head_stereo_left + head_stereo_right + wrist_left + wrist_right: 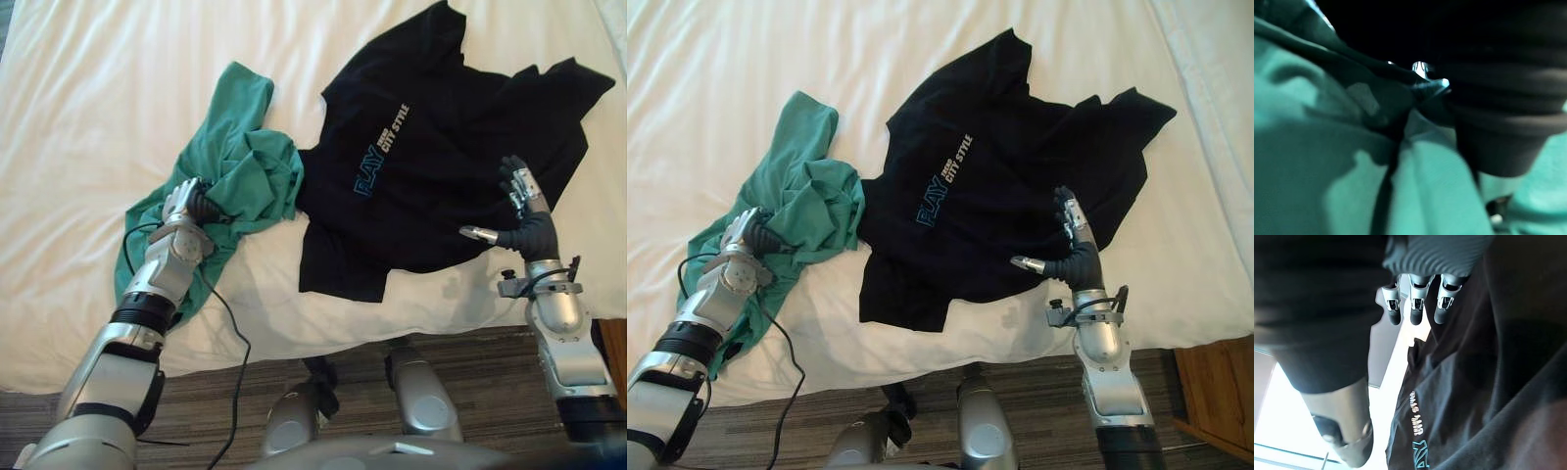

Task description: Tidy the bed and pick cloth on bed and put in laundry

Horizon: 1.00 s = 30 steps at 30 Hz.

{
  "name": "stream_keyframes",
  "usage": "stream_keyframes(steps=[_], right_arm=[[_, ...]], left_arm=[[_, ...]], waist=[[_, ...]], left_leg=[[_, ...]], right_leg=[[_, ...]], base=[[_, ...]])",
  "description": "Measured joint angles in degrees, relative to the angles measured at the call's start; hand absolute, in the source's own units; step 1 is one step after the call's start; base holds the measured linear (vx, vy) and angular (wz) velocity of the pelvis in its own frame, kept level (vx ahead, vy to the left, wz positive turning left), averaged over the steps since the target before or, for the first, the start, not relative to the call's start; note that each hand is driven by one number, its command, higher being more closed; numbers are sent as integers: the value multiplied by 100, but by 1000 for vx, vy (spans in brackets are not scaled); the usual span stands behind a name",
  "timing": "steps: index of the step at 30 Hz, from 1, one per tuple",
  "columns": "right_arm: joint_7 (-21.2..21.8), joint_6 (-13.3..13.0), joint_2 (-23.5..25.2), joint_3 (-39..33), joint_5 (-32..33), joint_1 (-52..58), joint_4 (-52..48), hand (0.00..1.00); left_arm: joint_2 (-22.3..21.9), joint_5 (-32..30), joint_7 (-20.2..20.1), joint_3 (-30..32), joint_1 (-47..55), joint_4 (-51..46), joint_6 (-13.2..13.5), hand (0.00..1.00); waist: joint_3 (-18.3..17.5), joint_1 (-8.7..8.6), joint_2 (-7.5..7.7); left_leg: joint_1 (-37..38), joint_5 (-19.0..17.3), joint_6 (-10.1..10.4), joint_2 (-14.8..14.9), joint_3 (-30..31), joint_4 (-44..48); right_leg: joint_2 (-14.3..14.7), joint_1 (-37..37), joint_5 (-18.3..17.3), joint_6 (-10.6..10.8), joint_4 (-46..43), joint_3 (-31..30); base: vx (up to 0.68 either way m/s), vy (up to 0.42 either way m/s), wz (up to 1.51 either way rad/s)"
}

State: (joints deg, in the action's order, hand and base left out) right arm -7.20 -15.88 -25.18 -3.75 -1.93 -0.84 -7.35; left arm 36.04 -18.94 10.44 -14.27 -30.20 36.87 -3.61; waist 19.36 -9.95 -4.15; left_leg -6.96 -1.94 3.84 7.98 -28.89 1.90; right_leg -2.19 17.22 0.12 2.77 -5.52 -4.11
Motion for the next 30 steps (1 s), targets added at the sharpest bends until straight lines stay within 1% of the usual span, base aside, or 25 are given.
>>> stream_keyframes(steps=[2, 4, 5, 7, 8, 9, 10, 12, 13, 14, 15, 16, 18, 19, 20, 21, 22, 24, 25, 26, 27, 28, 29, 30], right_arm=[[-76, 17, -1, 30, -381, -19, -58, 0], [-228, 151, -15, 235, -1092, -130, -36, 0], [-255, 208, -15, 300, -1270, -161, -6, 0], [-380, 444, -37, 560, -1872, -303, 280, 0], [-436, 506, -47, 617, -2020, -361, 404, 0], [-527, 693, -75, 692, -2396, -486, 717, 0], [-542, 729, -74, 696, -2455, -514, 785, 0], [-774, 1053, -76, 747, -2881, -829, 1444, 0], [-822, 1117, -76, 752, -2927, -916, 1652, 0], [-951, 1274, -81, 758, -3059, -1064, 2032, 0], [-1108, 1375, -93, 759, -3095, -1213, 2300, 0], [-1189, 1416, -100, 752, -3096, -1306, 2429, 0], [-1352, 1531, -298, 760, -3092, -1635, 2891, 0], [-1363, 1547, -351, 750, -3092, -1711, 3031, 0], [-1386, 1560, -438, 706, -3087, -1834, 3295, 0], [-1392, 1559, -525, 703, -3082, -1964, 3594, 100], [-1394, 1560, -562, 687, -3074, -2027, 3731, 100], [-1392, 1583, -693, 672, -2984, -2215, 4144, 100], [-1392, 1588, -693, 667, -2947, -2254, 4206, 100], [-1392, 1616, -704, 651, -2835, -2317, 4280, 100], [-1392, 1662, -714, 569, -2593, -2453, 4462, 100], [-1391, 1676, -718, 452, -2505, -2534, 4556, 100], [-1391, 1678, -721, 408, -2479, -2553, 4579, 100], [-1391, 1674, -727, 190, -2200, -2612, 4702, 100]], left_arm=[[-3, 131, -3, -66, 109, -80, 152, 100], [-76, 539, -38, -82, 522, -320, 460, 100], [-104, 688, -57, -80, 606, -367, 525, 100], [-171, 1119, -289, -74, 832, -447, 754, 100], [-186, 1200, -350, -62, 886, -467, 816, 100], [-247, 1420, -562, -9, 991, -559, 950, 100], [-255, 1452, -596, -2, 1013, -596, 962, 100], [-415, 1743, -1029, 246, 1207, -801, 1166, 100], [-458, 1812, -1125, 295, 1259, -872, 1196, 100], [-567, 1934, -1417, 411, 1352, -967, 1273, 100], [-648, 2062, -1701, 537, 1475, -1107, 1334, 100], [-673, 2097, -1826, 595, 1549, -1170, 1394, 100], [-796, 2377, -2405, 863, 1793, -1421, 1422, 100], [-824, 2422, -2505, 918, 1831, -1476, 1422, 100], [-872, 2456, -2692, 1000, 1849, -1556, 1422, 100], [-906, 2463, -2835, 1032, 1849, -1594, 1422, 100], [-947, 2473, -2893, 1055, 1850, -1593, 1420, 100], [-1221, 2653, -2998, 1253, 1872, -1586, 1419, 100], [-1287, 2684, -3003, 1310, 1874, -1576, 1419, 100], [-1374, 2728, -3001, 1374, 1875, -1556, 1419, 100], [-1507, 2821, -3000, 1479, 1874, -1509, 1419, 100], [-1580, 2887, -2998, 1497, 1875, -1490, 1419, 100], [-1600, 2905, -2999, 1497, 1875, -1483, 1419, 100], [-1743, 2912, -3003, 1565, 1875, -1373, 1435, 100]], waist=[[9, 8, 15], [14, 32, 23], [14, 52, 22], [11, 123, 17], [13, 125, 13], [11, 158, -2], [14, 169, -6], [81, 208, -78], [88, 249, -87], [90, 346, -101], [120, 409, -140], [139, 422, -141], [194, 498, -129], [198, 500, -122], [209, 563, -104], [219, 647, -83], [218, 689, -80], [213, 807, -69], [216, 819, -65], [217, 834, -56], [209, 887, -40], [208, 940, -39], [208, 958, -40], [209, 1007, -41]], left_leg=[[6, -3, -5, -4, 6, -18], [58, 6, -16, -20, 32, -48], [80, 15, -29, -27, 46, -59], [105, 39, -63, -53, 175, -74], [100, 43, -70, -62, 220, -76], [77, 71, -107, -100, 340, -88], [68, 75, -111, -101, 359, -92], [-36, 120, -163, -166, 589, -112], [-49, 135, -174, -182, 606, -133], [-102, 154, -188, -208, 651, -153], [-170, 163, -202, -230, 766, -161], [-201, 180, -217, -244, 812, -163], [-302, 234, -235, -313, 1006, -175], [-334, 245, -228, -319, 1076, -168], [-405, 266, -224, -322, 1170, -154], [-454, 292, -218, -321, 1256, -147], [-481, 305, -220, -320, 1298, -143], [-603, 344, -213, -317, 1442, -113], [-622, 353, -208, -316, 1477, -102], [-640, 367, -205, -316, 1519, -94], [-676, 389, -195, -312, 1548, -84], [-692, 400, -191, -308, 1564, -81], [-699, 405, -186, -307, 1576, -81], [-724, 435, -155, -306, 1679, -101]], right_leg=[[0, 5, 2, 5, -26, 6], [-9, -12, 10, 18, -35, 16], [-12, -31, 11, 18, -34, 20], [-39, -121, 9, 21, -14, 108], [-52, -150, 12, 27, 12, 148], [-95, -188, 30, 55, 78, 230], [-102, -188, 33, 60, 87, 246], [-182, -219, 62, 103, 161, 425], [-190, -218, 72, 117, 176, 446], [-199, -219, 95, 144, 224, 494], [-224, -225, 99, 150, 249, 552], [-243, -225, 100, 152, 261, 623], [-287, -225, 101, 153, 271, 771], [-293, -225, 100, 153, 275, 824], [-298, -215, 99, 153, 284, 932], [-298, -209, 98, 151, 289, 1002], [-298, -206, 96, 148, 289, 1022], [-300, -154, 77, 122, 277, 1132], [-301, -141, 73, 119, 277, 1140], [-303, -123, 72, 117, 270, 1182], [-306, -98, 72, 112, 249, 1232], [-306, -89, 66, 112, 245, 1251], [-306, -86, 62, 106, 245, 1262], [-305, -88, 49, 90, 236, 1335]], base=[[-31, -2, 6], [12, 2, 5], [30, 1, 5], [4, -5, 15], [3, 0, 32], [12, 5, 26], [10, 6, 38], [-2, 14, 39], [-1, 15, 29], [-11, 9, 26], [-10, 8, 31], [-2, 12, 41], [16, 27, 40], [-6, 17, 39], [-29, -11, 38], [-28, -16, 35], [-30, -17, 32], [-54, -17, 27], [-42, -12, 20], [-45, -9, 14], [-49, -8, 11], [-63, -9, 6], [-52, -11, 16], [-42, -11, 19]])
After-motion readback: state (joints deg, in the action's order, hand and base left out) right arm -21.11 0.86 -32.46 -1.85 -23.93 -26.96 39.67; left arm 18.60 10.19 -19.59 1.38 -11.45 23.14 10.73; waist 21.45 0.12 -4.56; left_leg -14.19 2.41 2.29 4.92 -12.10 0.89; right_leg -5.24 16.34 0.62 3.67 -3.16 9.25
